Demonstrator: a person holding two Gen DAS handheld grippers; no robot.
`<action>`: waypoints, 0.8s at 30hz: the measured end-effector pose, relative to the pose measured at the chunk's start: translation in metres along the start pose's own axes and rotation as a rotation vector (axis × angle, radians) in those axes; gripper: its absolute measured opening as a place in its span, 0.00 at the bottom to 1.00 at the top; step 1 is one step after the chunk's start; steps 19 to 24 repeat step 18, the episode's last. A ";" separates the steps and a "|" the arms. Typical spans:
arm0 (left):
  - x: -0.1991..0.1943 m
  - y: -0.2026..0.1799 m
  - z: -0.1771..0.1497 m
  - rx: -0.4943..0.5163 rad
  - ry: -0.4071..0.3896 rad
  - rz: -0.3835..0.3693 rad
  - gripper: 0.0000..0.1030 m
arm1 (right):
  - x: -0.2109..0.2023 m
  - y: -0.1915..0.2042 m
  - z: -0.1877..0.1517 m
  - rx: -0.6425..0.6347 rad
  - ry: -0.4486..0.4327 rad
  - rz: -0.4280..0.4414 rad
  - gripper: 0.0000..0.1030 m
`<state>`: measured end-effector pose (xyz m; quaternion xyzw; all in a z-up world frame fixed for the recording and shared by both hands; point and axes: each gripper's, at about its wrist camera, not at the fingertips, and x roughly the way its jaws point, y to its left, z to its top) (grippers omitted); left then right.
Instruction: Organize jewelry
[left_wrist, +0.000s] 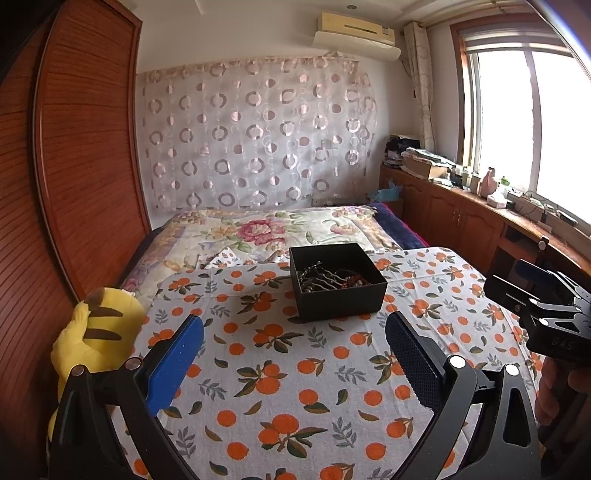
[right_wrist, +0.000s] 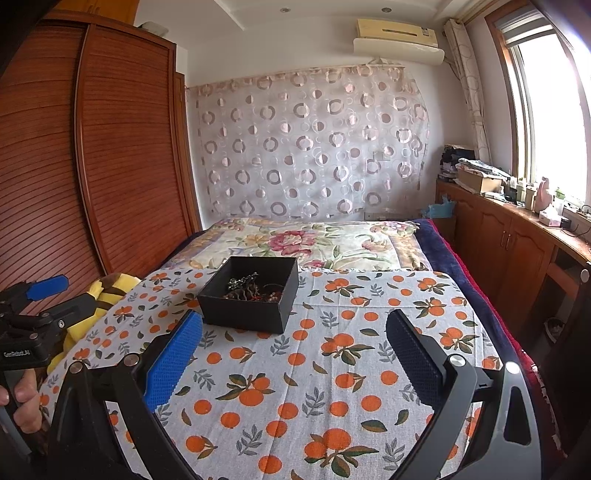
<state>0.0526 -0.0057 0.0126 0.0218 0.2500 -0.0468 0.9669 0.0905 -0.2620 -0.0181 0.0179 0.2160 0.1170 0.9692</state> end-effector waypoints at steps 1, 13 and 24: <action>0.001 0.000 -0.001 0.001 0.001 0.000 0.92 | 0.001 0.000 0.000 0.000 0.000 0.000 0.97; -0.003 -0.001 0.004 0.004 0.002 0.012 0.92 | 0.000 0.001 0.000 0.000 -0.001 -0.001 0.97; -0.005 -0.001 0.007 0.001 0.003 0.014 0.92 | 0.001 0.001 -0.001 0.001 -0.001 -0.001 0.97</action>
